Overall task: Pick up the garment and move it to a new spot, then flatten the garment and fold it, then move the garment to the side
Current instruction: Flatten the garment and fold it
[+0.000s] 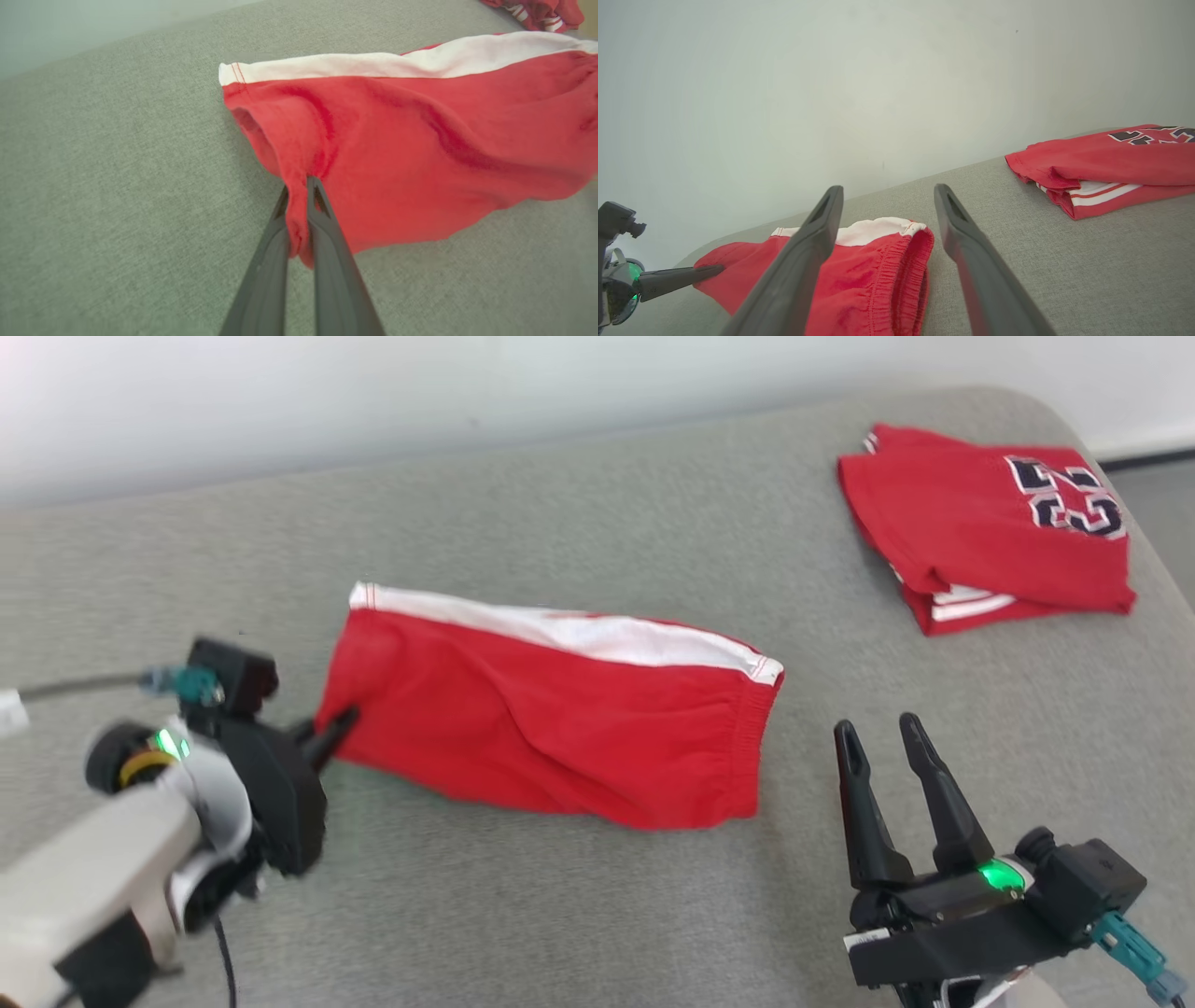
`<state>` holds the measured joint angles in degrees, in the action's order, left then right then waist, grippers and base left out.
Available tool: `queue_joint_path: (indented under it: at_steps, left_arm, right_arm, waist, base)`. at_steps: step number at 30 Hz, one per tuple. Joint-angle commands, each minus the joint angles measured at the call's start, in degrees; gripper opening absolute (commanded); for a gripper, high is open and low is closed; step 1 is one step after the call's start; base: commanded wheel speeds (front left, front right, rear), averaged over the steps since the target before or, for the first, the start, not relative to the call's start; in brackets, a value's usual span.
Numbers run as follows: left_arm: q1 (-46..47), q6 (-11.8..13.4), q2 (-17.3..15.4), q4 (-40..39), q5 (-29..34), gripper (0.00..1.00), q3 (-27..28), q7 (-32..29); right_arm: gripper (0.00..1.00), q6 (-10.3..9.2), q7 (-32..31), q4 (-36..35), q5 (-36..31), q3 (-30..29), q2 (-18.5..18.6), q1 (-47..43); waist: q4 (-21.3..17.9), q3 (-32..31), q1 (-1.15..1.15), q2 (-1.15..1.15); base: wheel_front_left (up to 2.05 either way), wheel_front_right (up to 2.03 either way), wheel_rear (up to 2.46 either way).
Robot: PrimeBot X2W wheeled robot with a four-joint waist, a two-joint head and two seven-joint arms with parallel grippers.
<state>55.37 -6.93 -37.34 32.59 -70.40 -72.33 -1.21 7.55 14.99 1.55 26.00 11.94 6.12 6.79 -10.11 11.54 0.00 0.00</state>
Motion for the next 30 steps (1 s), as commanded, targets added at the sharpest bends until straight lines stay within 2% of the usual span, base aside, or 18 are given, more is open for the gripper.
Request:
queue_joint_path:
  at_steps: [1, 14, 15, 16, 17, 24, 30]
  left_arm:
    - [-1.6, 0.4, 0.1, -0.4, -0.4, 0.00, 0.2, 0.7]
    - [-15.0, 4.4, 1.2, -4.6, -4.6, 0.00, 0.7, 8.1]
    - [-15.4, 4.4, 1.6, -4.4, -4.7, 0.26, 1.0, 8.8]
    - [-15.8, 4.6, 2.0, -4.2, -4.8, 0.94, 1.1, 9.7]
    - [-16.2, 4.8, 2.5, -3.9, -5.1, 1.00, 1.4, 10.5]
    - [-17.4, 7.2, 3.7, -2.3, -1.5, 1.00, 4.8, 15.9]
    - [-19.1, 9.7, 3.8, -4.5, 5.5, 1.00, 14.3, 16.4]
  right_arm:
    - [1.00, -0.17, 0.2, 0.1, -0.2, -0.4, 0.4, -0.9]
    - [1.00, -0.17, -0.1, 0.6, -0.5, -2.7, 1.2, -3.7]
    - [1.00, -0.17, -0.2, 0.6, -0.6, -2.8, 1.2, -3.7]
    - [1.00, -0.17, -0.2, 0.7, -0.7, -2.8, 1.2, -3.7]
    - [1.00, -0.17, -0.3, 0.7, -0.7, -2.9, 1.3, -3.6]
    - [1.00, -0.17, -0.7, 0.4, -0.8, -4.4, 1.1, -3.0]
    - [1.00, -0.17, -0.5, 0.1, -1.2, -6.0, 0.8, -2.9]
  waist:
    - [2.4, -2.5, 0.00, 0.00]
    - [5.5, -4.4, 0.00, 0.00]
    - [5.6, -4.4, 0.00, 0.00]
    - [5.7, -4.5, 0.00, 0.00]
    - [5.7, -4.5, 0.00, 0.00]
    - [6.1, -5.0, 0.00, 0.00]
    - [7.2, -5.2, 0.00, 0.00]
  base:
    - [0.00, 0.00, 0.00]
    - [0.00, 0.00, 0.00]
    - [0.00, 0.00, 0.00]
    - [0.00, 0.00, 0.00]
    - [0.00, 0.00, 0.00]
    - [0.00, 0.00, 0.00]
    - [0.00, 0.00, 0.00]
